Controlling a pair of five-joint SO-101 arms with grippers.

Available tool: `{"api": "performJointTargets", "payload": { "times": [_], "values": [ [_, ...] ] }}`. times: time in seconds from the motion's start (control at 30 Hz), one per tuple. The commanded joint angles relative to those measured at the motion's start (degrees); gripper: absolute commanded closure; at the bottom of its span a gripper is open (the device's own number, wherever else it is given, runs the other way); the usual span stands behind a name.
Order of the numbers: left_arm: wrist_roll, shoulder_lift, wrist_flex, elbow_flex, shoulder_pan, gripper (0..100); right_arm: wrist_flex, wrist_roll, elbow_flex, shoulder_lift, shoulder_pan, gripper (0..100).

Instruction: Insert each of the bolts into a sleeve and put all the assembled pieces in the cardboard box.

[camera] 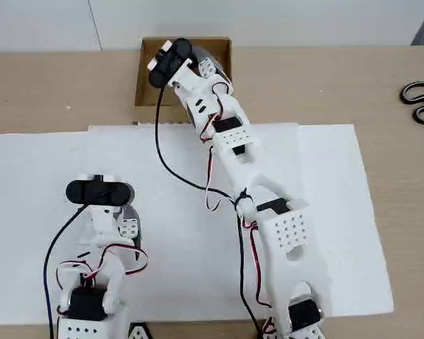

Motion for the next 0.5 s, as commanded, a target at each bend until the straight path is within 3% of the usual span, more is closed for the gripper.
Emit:
{"api": "performJointTargets", "payload": {
  "times": [0.0, 0.17, 0.47],
  "values": [
    [0.35, -0.62, -1.32, -0.13, -0.09, 99, -1.45, 0.35, -4.13, -1.45, 0.13, 82.4],
    [0.35, -0.62, -1.32, -0.13, -0.09, 99, -0.57, 0.35, -4.13, -6.73, 0.31, 98.7],
    [0.35, -0.62, -1.32, -0.13, -0.09, 99, 17.01, -1.85, -4.13, -18.24, 0.57, 99.6]
  ]
}}
